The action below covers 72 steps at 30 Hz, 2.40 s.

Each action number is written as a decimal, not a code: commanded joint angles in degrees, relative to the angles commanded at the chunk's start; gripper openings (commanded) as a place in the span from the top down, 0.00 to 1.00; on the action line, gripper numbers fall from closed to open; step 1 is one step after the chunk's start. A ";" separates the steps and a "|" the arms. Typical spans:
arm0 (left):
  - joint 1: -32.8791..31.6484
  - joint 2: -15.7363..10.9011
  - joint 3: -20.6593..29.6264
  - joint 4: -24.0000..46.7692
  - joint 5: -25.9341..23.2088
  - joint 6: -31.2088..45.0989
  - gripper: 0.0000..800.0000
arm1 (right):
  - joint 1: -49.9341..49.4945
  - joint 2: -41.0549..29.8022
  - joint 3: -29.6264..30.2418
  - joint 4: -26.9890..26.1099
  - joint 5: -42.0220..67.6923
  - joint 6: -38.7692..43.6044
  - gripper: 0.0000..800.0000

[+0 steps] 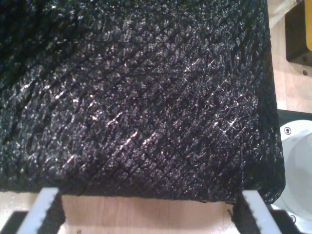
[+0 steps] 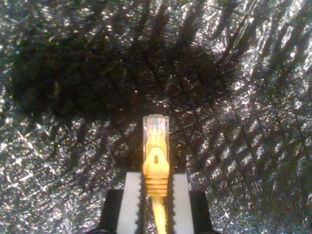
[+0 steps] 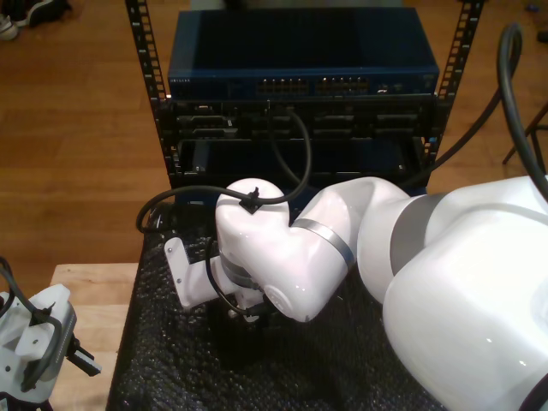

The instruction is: Grab the cable and plug it in

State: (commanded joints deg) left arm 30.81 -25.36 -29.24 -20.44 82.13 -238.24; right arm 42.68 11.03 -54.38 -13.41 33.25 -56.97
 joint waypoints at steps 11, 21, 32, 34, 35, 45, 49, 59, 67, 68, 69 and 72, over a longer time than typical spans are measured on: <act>0.00 0.00 -0.44 0.00 0.35 -0.09 0.00 | -2.11 -4.66 0.09 0.79 2.02 0.35 0.99; -0.09 -0.35 -2.29 -0.18 2.73 -0.44 0.00 | -6.86 -12.04 0.97 3.08 11.78 0.35 0.99; -1.14 0.26 -11.08 -11.25 12.75 -1.85 0.00 | -11.52 -20.57 0.35 14.42 20.75 -2.64 0.99; -2.29 0.44 -11.87 -14.07 13.98 -1.85 0.00 | -12.04 -21.71 0.44 16.53 22.33 -3.87 0.99; -2.81 0.44 -12.04 -15.21 14.42 -1.93 0.00 | -12.48 -22.51 0.53 17.76 23.21 -4.48 0.99; -8.70 1.67 -12.22 -28.04 15.74 -3.34 0.00 | -21.45 -28.75 1.05 33.05 31.56 -13.36 0.99; -10.81 2.73 -12.31 -32.70 15.65 -5.10 0.00 | -25.32 -31.65 1.14 37.01 35.08 -15.65 0.99; -18.20 5.98 -14.24 -40.44 14.86 -8.53 0.00 | -27.60 -38.59 3.96 38.51 36.75 -15.82 0.99; -21.98 8.70 -17.14 -42.99 13.19 -8.79 0.00 | -28.48 -40.79 3.96 38.59 36.75 -15.82 0.99; -22.42 9.14 -17.58 -43.25 13.10 -8.79 0.00 | -28.84 -40.97 3.96 38.77 36.75 -15.82 0.99; -22.77 9.41 -17.93 -43.60 13.01 -8.79 0.00 | -28.92 -41.05 3.96 39.03 36.75 -15.82 0.99; -23.65 9.67 -18.81 -44.48 12.92 -9.41 0.00 | -29.10 -41.58 3.87 40.18 36.75 -15.82 0.99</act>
State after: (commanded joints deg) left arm 7.16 -15.69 -48.05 -64.92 95.05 -247.65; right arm 13.58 -30.55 -50.52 26.77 70.00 -72.79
